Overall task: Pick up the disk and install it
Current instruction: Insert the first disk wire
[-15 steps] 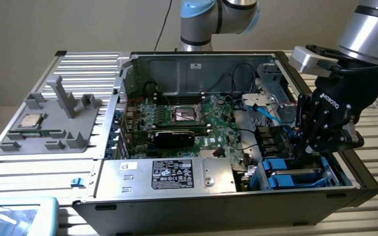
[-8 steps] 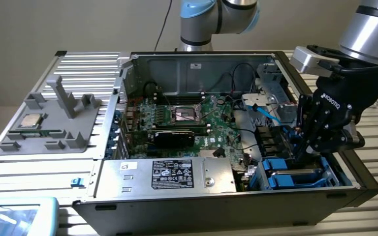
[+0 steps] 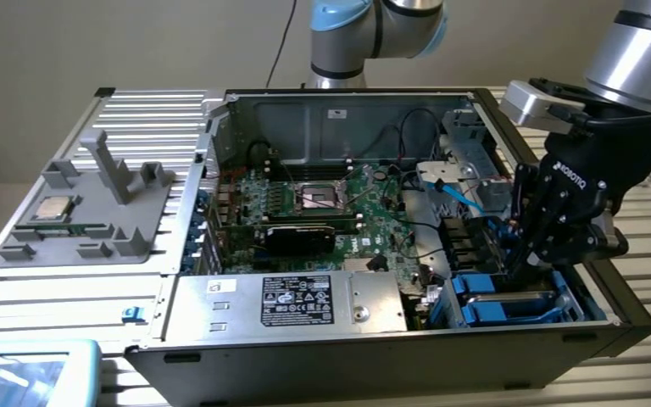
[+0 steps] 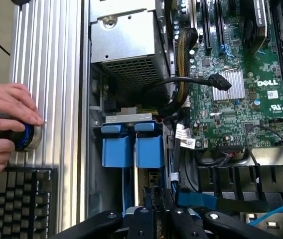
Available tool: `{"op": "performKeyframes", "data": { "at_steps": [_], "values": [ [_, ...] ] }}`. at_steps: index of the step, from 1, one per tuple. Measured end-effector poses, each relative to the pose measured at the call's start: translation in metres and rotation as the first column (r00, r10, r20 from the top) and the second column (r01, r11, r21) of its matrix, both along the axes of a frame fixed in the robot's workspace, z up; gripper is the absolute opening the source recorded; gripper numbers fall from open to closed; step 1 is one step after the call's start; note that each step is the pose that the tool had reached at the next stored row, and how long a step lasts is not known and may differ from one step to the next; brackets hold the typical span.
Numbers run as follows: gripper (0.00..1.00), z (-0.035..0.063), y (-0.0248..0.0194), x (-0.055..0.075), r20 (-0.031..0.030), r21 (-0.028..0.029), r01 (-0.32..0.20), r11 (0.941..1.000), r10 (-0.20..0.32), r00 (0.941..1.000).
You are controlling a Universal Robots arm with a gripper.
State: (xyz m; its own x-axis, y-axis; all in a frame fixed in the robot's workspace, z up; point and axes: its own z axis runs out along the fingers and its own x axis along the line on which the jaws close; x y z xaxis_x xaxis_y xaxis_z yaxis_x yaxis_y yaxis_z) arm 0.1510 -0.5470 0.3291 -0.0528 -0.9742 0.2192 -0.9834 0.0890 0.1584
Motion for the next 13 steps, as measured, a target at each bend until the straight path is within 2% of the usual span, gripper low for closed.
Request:
{"op": "performKeyframes", "data": {
  "at_steps": [7, 13],
  "values": [
    [0.16, -0.0009, -0.0033, 0.0000, 0.0000, 0.0001, 0.009, 1.0000, -0.009, 1.0000],
    [0.16, -0.0011, -0.0037, 0.0020, 0.0001, -0.0001, 0.018, 0.9998, -0.018, 0.9998]
  ]
}}
